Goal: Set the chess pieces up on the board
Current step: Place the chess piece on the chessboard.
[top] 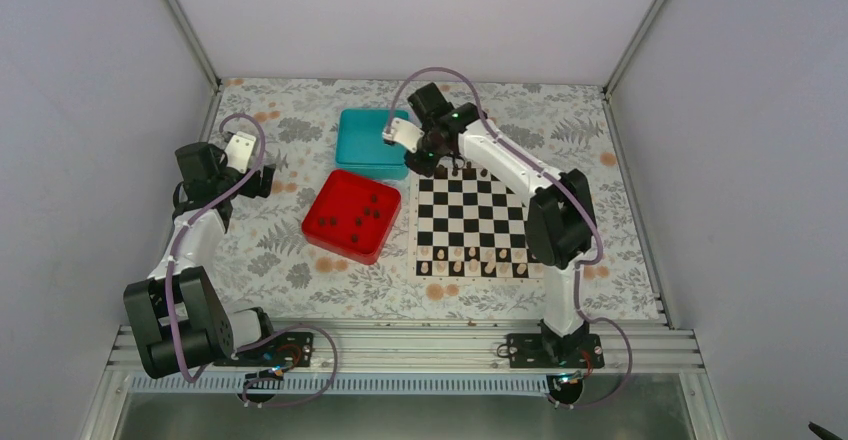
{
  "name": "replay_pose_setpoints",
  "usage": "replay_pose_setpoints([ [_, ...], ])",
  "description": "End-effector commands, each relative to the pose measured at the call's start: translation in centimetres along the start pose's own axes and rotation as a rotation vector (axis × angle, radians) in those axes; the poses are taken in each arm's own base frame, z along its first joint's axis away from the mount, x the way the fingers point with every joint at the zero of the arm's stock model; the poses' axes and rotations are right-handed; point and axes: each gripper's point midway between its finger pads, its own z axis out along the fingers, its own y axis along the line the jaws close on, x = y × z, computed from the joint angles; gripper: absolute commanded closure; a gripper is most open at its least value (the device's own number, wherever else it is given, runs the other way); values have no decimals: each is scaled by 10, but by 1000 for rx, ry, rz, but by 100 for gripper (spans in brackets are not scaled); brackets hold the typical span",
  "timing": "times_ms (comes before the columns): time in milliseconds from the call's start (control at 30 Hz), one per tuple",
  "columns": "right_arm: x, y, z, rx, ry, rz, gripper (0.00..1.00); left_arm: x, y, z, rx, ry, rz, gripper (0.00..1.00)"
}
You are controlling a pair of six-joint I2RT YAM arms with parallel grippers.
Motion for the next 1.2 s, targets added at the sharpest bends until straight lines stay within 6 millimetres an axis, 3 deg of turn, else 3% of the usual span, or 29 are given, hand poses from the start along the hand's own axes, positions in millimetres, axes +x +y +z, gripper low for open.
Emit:
replay_pose_setpoints([
  [0, 26, -3, 3, -2, 29, 54, 96, -5, 2, -2, -2, -28, -5, 0],
  [167, 52, -11, 16, 3, 61, 86, 96, -5, 2, -2, 3, -27, -8, 0],
  [400, 72, -23, 45, -17, 107, 104, 96, -6, 2, -3, 0, -30, -7, 0],
  [600, 78, -29, 62, -26, 130, 107, 96, -5, 2, -3, -3, -27, -8, 0],
  [1167, 90, -34, 83, -46, 150, 125, 96, -1, 0, 0, 20, -15, -13, 0],
])
